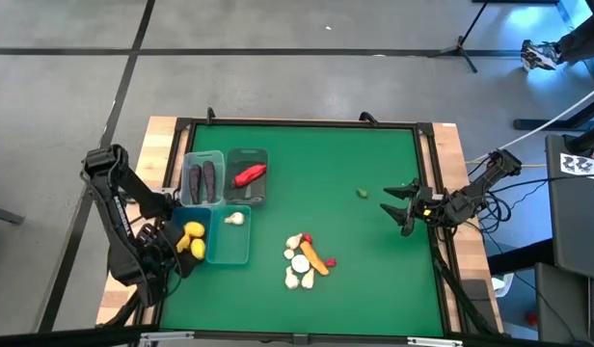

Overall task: Sort produce into baskets
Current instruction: Put the green chili pepper into the black bin

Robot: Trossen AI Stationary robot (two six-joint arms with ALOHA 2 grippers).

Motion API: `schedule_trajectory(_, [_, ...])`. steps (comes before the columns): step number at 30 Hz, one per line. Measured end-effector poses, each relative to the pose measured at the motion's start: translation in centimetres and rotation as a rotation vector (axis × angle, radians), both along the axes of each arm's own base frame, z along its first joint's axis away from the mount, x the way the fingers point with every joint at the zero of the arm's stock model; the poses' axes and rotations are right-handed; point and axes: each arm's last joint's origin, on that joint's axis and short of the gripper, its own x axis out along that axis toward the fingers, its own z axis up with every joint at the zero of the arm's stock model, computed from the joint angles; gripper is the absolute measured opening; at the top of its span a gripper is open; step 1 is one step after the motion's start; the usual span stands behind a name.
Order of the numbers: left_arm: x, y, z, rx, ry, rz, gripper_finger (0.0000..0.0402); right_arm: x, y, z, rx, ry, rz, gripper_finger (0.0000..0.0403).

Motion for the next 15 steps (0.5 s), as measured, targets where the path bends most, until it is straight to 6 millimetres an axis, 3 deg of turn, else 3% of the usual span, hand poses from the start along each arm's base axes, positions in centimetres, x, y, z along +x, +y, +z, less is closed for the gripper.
schedule_trajectory(9, [0.01, 0.02, 0.01, -0.004, -0.023, 0.043, 0.0301, -0.01, -0.01, -0.02, -0.004, 0.004, -0.003, 0.028])
schedule_trajectory(15, [0.81, -0.47, 0.36, 0.0, -0.241, -0.011, 0.0301, -0.01, -0.01, -0.03, -0.005, 0.005, -0.002, 0.028])
